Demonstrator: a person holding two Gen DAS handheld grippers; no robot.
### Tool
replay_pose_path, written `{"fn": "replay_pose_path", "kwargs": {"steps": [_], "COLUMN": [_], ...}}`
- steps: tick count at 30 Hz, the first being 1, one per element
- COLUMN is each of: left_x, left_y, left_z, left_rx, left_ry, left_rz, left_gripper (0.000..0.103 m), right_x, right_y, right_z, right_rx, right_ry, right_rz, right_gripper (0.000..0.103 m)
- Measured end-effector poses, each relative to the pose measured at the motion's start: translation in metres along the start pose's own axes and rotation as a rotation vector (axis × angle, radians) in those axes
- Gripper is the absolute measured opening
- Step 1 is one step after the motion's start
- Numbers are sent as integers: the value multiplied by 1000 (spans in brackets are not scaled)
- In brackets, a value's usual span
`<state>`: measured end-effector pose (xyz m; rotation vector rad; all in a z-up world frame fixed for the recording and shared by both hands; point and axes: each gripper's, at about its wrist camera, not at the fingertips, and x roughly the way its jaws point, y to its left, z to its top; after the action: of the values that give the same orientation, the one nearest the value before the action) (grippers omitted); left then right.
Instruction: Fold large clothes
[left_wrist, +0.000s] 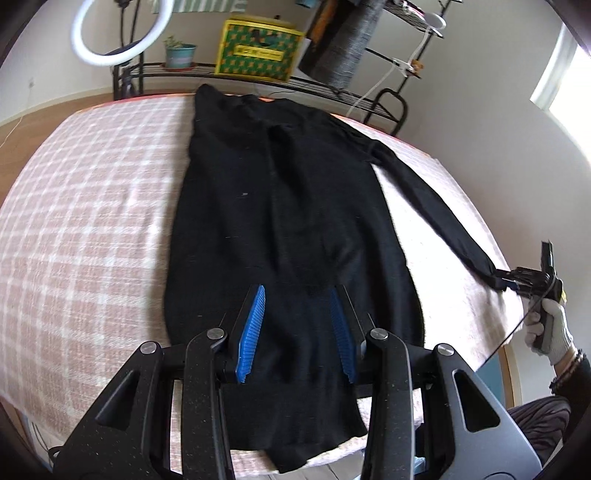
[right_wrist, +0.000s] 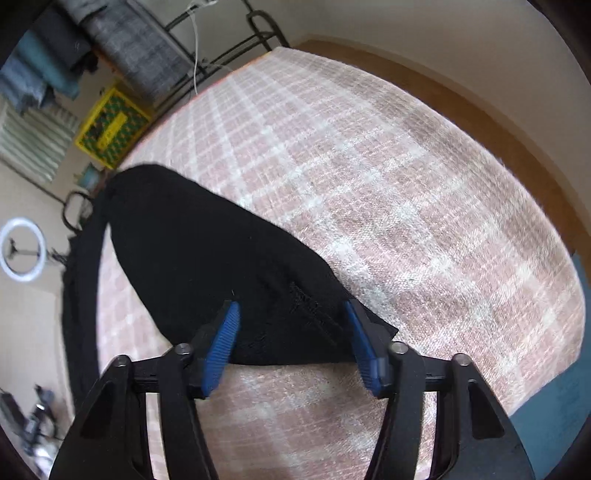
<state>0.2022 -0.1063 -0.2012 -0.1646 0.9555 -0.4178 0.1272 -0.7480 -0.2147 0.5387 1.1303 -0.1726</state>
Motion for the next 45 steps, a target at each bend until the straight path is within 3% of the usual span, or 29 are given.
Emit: {"fn": "replay_pose_path", "kwargs": {"steps": [1,2,10,13,19,22,25,28,31,33,38,41,45], "left_x": [0,-1,-12,-14,-24,-31,-36,-38,-33,-22,11,34,57], "left_y": [-3,-6,-10,-9,-6,-1,6,10,8,5,-26,-51,-89], "left_z": [0,0,-5,-6,-3,1,3,4,4,6,9,5,-7], "left_rx": [8,19,35,24,7,-12,-27,-27,-13,-10,48,93,207], "left_ry": [-1,-4,-19,-13,-42,-64,-74,-66,-48,-18,56,103,152], "left_rz": [-3,-4,-21,-42,-44,-45,-39,-40,-43,-71,-155,-167,-169], "left_gripper": [36,36,36,36,36,36,36,36,36,36,36,36,36], "right_x": [-1,-6,-67,-92,-112,-105,-85,-67,-45,-38,-48,-40,-16], "right_y": [3,10,63,93,191,255,316,340,344,339,313,297,277], "right_z": [-1,-2,-29,-41,-56,-79,-118,-148,-163,-165,-140,-103,-45], "right_rx": [-14,-33,-148,-238,-433,-600,-778,-875,-897,-896,-827,-718,-570], "right_ry": [4,-14,-122,-179,-242,-225,-146,-79,80,125,112,56,7], "right_rz": [-3,1,130,132,247,298,348,364,429,438,507,465,411], "right_gripper": [7,5,4,4,4,4,4,4,6,8,9,23,23]}}
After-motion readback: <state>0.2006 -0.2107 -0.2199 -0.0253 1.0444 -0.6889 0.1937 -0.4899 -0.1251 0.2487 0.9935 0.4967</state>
